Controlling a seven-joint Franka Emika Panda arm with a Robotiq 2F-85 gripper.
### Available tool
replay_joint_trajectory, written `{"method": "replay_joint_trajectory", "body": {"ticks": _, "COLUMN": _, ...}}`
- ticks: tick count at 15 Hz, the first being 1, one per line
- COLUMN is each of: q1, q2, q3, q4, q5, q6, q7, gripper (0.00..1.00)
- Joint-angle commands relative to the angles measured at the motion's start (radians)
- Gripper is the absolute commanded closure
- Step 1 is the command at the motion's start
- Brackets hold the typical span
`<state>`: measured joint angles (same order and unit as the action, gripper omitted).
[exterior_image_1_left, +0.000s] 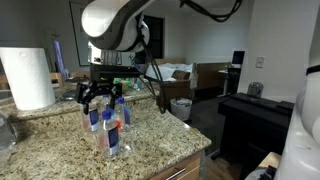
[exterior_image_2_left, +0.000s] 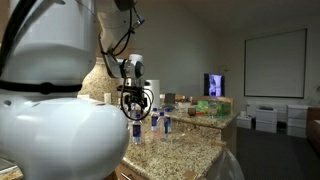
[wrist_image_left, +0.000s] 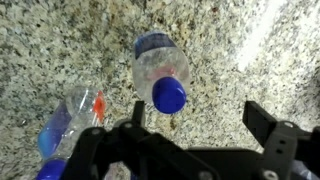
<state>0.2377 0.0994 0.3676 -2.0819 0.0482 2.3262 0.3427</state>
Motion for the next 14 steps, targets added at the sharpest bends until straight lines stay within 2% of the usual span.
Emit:
{"method": "replay_joint_trajectory", "body": {"ticks": 1, "q1": 0.051, "q2": 0.103, "q3": -0.049, "q4": 0.139, "q5": -0.068, "q6": -0.149, "q7": 0.02, "gripper": 0.0}}
{"method": "replay_joint_trajectory", "body": {"ticks": 5, "q1": 0.09, "q2": 0.139, "q3": -0.087, "q4": 0.225, "q5": -0.097, "q6": -0.292, "q7": 0.034, "gripper": 0.0}}
{"method": "replay_joint_trajectory", "body": {"ticks": 8, "q1": 0.111, "q2": 0.15, "q3": -0.101, "q4": 0.257, "q5": -0.102, "q6": -0.324, "q7": 0.047, "gripper": 0.0}}
{"method": "replay_joint_trajectory", "body": {"ticks": 9, "q1": 0.116, "q2": 0.15, "q3": -0.104, "q4": 0.257, "q5": -0.102, "q6": -0.319, "q7": 0.054, "gripper": 0.06}}
{"method": "replay_joint_trajectory", "body": {"ticks": 10, "q1": 0.12, "q2": 0.153, "q3": -0.107, "q4": 0.257, "q5": -0.098, "q6": -0.317, "q7": 0.059, "gripper": 0.22}}
{"method": "replay_joint_trajectory", "body": {"ticks": 11, "q1": 0.123, "q2": 0.156, "q3": -0.109, "q4": 0.259, "q5": -0.095, "q6": -0.321, "q7": 0.067, "gripper": 0.33}}
{"method": "replay_joint_trajectory", "body": {"ticks": 14, "q1": 0.132, "q2": 0.167, "q3": -0.114, "q4": 0.267, "q5": -0.092, "q6": -0.361, "q7": 0.093, "gripper": 0.53}}
